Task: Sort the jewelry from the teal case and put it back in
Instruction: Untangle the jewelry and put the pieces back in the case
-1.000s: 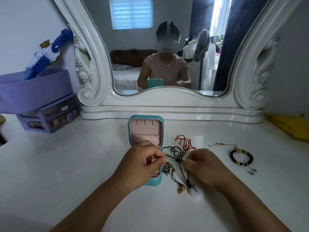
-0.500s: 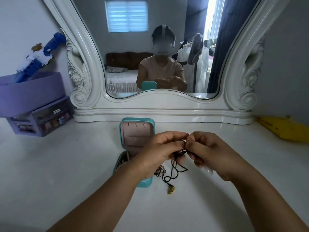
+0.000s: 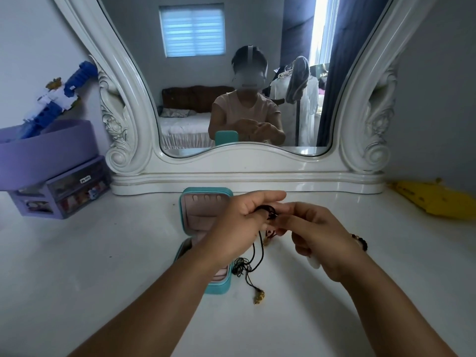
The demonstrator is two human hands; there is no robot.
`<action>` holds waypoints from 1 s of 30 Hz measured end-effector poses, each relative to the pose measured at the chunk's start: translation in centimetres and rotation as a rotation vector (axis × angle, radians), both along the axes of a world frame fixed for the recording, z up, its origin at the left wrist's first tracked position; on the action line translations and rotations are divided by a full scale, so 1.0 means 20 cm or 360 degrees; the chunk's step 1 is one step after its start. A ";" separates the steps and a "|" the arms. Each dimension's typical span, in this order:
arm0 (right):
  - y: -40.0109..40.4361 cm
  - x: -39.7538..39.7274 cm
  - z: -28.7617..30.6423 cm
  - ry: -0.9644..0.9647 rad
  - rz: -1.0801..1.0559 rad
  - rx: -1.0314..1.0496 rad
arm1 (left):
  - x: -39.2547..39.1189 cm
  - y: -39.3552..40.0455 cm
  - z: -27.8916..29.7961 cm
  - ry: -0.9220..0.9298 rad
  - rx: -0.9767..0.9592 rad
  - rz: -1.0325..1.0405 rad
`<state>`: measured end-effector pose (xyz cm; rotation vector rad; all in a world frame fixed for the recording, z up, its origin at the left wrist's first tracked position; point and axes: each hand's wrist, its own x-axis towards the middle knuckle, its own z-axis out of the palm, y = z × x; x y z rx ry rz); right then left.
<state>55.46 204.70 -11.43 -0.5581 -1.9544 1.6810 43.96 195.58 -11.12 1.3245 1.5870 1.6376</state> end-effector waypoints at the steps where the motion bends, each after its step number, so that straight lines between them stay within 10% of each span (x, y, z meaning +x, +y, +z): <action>1: 0.00 0.00 -0.01 0.0021 0.0003 -0.0004 | 0.01 0.00 0.00 0.0040 0.0007 -0.0021; 21: -0.02 -0.06 -0.08 0.0452 0.0115 -0.0447 | 0.01 0.01 -0.03 0.0347 -0.0111 0.0289; 30: -0.02 -0.05 -0.06 0.0221 -0.0008 0.0241 | 0.00 -0.04 -0.10 -0.0749 -0.0086 -0.0132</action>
